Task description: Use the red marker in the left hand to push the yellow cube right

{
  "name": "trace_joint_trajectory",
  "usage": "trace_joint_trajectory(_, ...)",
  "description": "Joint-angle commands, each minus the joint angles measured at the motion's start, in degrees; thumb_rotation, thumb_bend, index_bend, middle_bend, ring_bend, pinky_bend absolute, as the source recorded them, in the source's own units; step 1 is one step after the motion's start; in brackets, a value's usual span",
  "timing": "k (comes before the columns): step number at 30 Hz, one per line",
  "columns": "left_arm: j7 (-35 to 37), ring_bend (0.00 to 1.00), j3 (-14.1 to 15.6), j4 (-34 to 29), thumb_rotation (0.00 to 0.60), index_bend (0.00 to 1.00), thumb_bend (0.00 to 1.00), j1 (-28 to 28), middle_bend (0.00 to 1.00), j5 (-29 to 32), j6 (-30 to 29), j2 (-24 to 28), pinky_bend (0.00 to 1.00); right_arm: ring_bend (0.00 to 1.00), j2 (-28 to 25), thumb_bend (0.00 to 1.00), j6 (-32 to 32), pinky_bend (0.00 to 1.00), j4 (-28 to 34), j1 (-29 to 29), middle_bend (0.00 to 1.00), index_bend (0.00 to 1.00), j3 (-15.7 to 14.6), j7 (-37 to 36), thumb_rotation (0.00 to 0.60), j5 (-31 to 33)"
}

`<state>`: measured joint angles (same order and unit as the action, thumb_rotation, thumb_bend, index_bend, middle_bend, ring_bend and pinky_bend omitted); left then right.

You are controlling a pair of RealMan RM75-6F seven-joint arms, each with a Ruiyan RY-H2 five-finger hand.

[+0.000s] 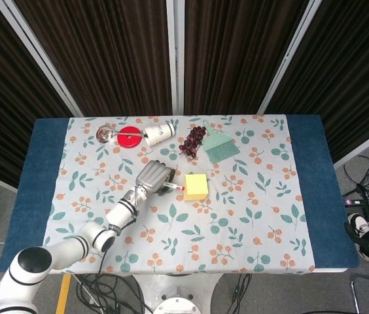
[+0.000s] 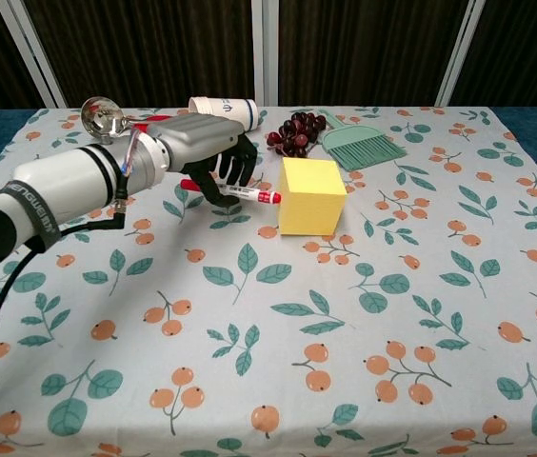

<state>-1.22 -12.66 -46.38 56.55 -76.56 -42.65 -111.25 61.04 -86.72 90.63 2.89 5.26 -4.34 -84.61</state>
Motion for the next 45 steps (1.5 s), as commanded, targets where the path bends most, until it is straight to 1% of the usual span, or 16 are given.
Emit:
trace_joint_trajectory(1, -1.0, 0.5, -0.3, 0.1, 0.6, 0.65, 0.48, 0.8, 0.68, 0.5, 0.5, -0.9, 0.45, 0.01, -0.1, 0.2, -0.2, 0.12, 0.0, -0.1, 0.17, 0.03, 0.0, 0.0, 0.6, 0.0)
trace_joint_trajectory(4, -1.7, 0.5, -0.4, 0.3, 0.6, 0.65, 0.48, 1.3, 0.68, 0.9, 0.8, -1.5, 0.45, 0.01, -0.2, 0.2, -0.3, 0.12, 0.0, -0.2, 0.17, 0.03, 0.0, -0.1, 0.6, 0.2)
trace_joint_trajectory(7, -2.3, 0.5, -0.7, 0.7, 0.6, 0.65, 0.48, 1.0, 0.68, 1.3, -0.6, -1.6, 0.45, 0.01, -0.2, 0.2, -0.4, 0.12, 0.0, -0.4, 0.17, 0.03, 0.0, -0.2, 0.6, 0.2)
trace_joint_trajectory(11, -1.3, 0.5, -0.8, -0.4, 0.6, 0.65, 0.48, -1.1, 0.68, 2.1, -2.4, 0.5, 0.45, 0.01, -0.3, 0.2, -0.7, 0.12, 0.0, -0.6, 0.17, 0.03, -0.1, -0.3, 0.6, 0.0)
trace_joint_trajectory(17, -0.8, 0.5, 1.7, -4.5, 0.6, 0.64, 0.48, -6.6, 0.67, 2.1, -6.0, 5.8, 0.45, 0.01, 0.0, 0.2, -0.8, 0.12, 0.1, -0.3, 0.17, 0.03, -0.1, -0.3, 0.6, -0.7)
trace_joint_trajectory(21, -2.3, 0.49, 4.0, -8.0, 0.6, 0.62, 0.48, -9.9, 0.65, 2.2, -7.1, 9.0, 0.45, 0.01, 0.2, 0.2, -0.7, 0.12, 0.1, -0.1, 0.17, 0.03, -0.1, -0.3, 0.6, -1.1)
trace_joint_trajectory(24, -4.1, 0.48, 4.9, -10.2, 0.6, 0.57, 0.48, -11.2, 0.62, 3.2, -6.6, 10.2, 0.44, 0.01, 0.3, 0.2, -0.8, 0.12, 0.3, 0.0, 0.17, 0.03, -0.2, -0.2, 0.6, -1.6)
trace_joint_trajectory(29, -7.4, 0.44, 5.1, -13.3, 0.6, 0.44, 0.47, -11.7, 0.53, 5.6, -4.6, 11.3, 0.43, 0.01, 0.3, 0.2, -1.2, 0.12, 0.7, -0.2, 0.17, 0.03, -0.3, 0.1, 0.6, -1.8)
trace_joint_trajectory(33, -9.7, 0.37, 4.8, -17.3, 0.6, 0.29, 0.46, -12.2, 0.45, 7.2, -4.6, 13.5, 0.42, 0.01, 0.2, 0.2, -1.7, 0.12, 0.8, -0.5, 0.17, 0.03, -0.4, 0.1, 0.6, -1.9)
trace_joint_trajectory(36, -10.2, 0.33, 4.2, -21.4, 0.6, 0.24, 0.45, -14.0, 0.4, 7.8, -7.7, 16.6, 0.41, 0.01, 0.2, 0.2, -1.9, 0.12, 0.7, -0.5, 0.17, 0.03, -0.3, -0.1, 0.6, -2.0)
trace_joint_trajectory(40, -10.5, 0.32, 2.8, -27.0, 0.6, 0.23, 0.44, -18.0, 0.39, 8.8, -14.7, 22.0, 0.38, 0.01, -0.1, 0.2, -1.0, 0.12, 0.3, 0.0, 0.17, 0.03, -0.1, -0.6, 0.6, -1.7)
trace_joint_trajectory(42, -10.7, 0.32, 2.3, -29.6, 0.6, 0.23, 0.4, -20.6, 0.39, 9.7, -18.5, 25.1, 0.37, 0.01, -0.3, 0.21, -0.2, 0.12, 0.0, 0.4, 0.17, 0.03, 0.0, -0.9, 0.6, -1.4)
trace_joint_trajectory(45, -11.6, 0.32, 2.4, -32.5, 0.6, 0.23, 0.3, -24.6, 0.39, 10.8, -23.5, 29.4, 0.35, 0.01, -0.3, 0.21, 0.7, 0.12, -0.6, 1.0, 0.17, 0.03, 0.1, -1.3, 0.6, -1.3)
